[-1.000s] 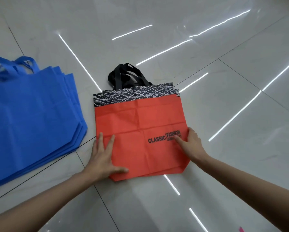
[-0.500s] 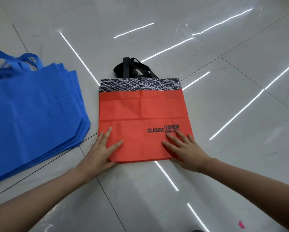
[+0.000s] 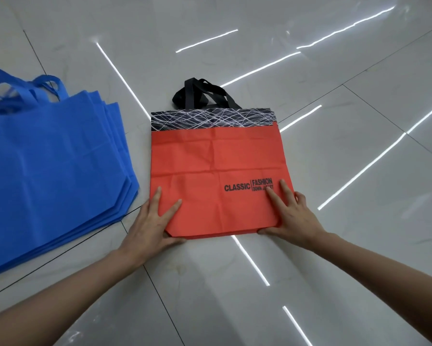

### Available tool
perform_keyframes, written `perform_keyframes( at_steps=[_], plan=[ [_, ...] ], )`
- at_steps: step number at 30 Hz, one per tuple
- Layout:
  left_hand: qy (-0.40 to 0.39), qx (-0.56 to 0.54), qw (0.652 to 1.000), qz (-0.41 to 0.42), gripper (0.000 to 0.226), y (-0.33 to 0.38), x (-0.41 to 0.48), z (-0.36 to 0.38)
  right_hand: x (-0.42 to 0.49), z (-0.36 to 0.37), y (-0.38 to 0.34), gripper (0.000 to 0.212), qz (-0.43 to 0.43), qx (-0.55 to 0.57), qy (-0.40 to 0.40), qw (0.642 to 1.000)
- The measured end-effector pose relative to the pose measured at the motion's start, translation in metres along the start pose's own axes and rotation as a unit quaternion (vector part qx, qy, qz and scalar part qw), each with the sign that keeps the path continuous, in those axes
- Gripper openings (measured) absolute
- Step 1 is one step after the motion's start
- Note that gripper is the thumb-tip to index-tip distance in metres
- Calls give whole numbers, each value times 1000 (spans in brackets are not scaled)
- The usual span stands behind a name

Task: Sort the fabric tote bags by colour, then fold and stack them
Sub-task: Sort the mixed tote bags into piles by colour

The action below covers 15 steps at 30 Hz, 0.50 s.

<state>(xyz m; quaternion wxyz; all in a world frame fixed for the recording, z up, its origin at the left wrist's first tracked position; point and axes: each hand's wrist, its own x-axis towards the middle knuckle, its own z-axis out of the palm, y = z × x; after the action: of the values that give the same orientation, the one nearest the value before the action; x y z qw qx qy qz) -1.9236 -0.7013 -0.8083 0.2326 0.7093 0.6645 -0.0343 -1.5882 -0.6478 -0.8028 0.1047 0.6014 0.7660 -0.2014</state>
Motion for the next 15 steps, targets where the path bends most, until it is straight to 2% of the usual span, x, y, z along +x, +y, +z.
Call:
perform_keyframes(
  at_steps=[2, 5, 7, 10, 15],
  plan=[
    [7, 29, 999, -17, 97, -3, 12, -4, 22, -10, 2, 113, -16, -1, 1, 1000],
    [65, 101, 993, -4, 94, -12, 41, -19, 66, -27, -3, 112, -30, 1, 3, 1000],
    [41, 151, 988, -13, 104, -21, 61, -33, 94, -36, -11, 112, -33, 2, -2, 999],
    [13, 130, 990, -58, 113, -36, 84, -49, 128, -43, -26, 112, -41, -15, 2, 999],
    [9, 73, 993, -92, 100, -47, 92, -65, 149, -51, -43, 110, -45, -79, 4, 996]
  ],
)
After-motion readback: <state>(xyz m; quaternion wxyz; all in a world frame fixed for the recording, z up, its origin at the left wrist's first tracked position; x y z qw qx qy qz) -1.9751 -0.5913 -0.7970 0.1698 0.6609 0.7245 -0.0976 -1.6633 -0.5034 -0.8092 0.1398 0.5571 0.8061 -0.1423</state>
